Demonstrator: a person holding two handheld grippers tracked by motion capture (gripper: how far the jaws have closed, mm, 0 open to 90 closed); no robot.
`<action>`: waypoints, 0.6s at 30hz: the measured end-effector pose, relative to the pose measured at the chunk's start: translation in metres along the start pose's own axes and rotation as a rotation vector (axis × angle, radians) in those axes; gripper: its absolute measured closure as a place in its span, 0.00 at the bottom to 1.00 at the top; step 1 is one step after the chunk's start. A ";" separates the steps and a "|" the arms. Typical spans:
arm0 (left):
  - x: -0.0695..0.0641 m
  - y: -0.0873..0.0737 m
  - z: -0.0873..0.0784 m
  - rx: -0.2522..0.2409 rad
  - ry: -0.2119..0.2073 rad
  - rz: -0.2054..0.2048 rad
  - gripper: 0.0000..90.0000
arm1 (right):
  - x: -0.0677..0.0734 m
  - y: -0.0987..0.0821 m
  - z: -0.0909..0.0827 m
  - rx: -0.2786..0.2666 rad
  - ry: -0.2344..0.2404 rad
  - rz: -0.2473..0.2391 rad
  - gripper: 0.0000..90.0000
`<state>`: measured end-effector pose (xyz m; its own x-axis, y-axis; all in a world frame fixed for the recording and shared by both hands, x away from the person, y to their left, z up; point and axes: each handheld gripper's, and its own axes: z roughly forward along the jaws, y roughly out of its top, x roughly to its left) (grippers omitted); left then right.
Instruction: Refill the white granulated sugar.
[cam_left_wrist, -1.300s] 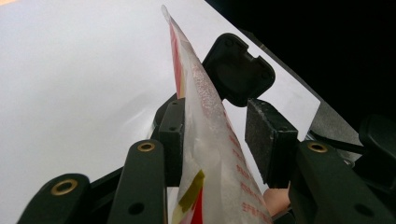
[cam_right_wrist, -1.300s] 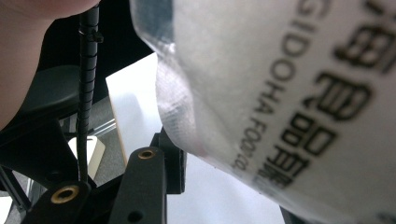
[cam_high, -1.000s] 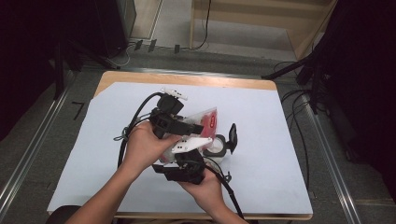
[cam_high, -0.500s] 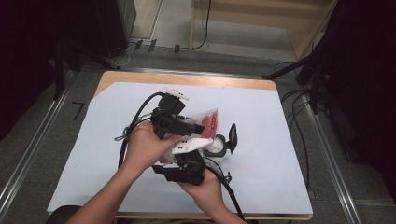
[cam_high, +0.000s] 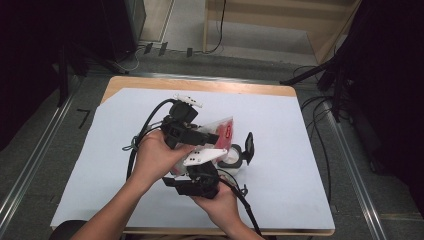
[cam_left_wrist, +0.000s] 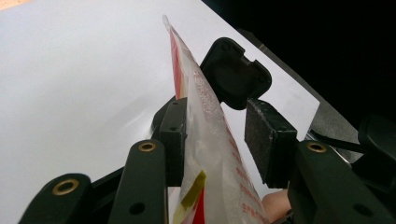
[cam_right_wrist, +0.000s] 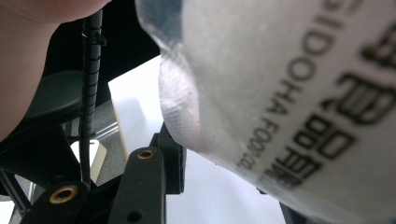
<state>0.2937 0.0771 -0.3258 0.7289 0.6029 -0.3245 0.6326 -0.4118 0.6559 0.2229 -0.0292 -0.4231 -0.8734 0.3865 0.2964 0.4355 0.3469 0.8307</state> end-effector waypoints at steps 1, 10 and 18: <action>0.000 0.000 0.000 0.000 0.001 0.001 0.69 | 0.000 0.000 0.000 0.000 0.000 -0.001 0.70; 0.000 0.000 0.000 0.002 0.000 0.003 0.69 | 0.000 0.000 0.000 0.002 -0.001 0.000 0.70; -0.001 -0.002 0.000 -0.004 0.000 0.008 0.69 | 0.001 -0.002 0.000 0.002 -0.009 -0.018 0.69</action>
<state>0.2916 0.0770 -0.3264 0.7336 0.5999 -0.3192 0.6259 -0.4134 0.6613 0.2215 -0.0299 -0.4242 -0.8791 0.3878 0.2770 0.4200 0.3560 0.8348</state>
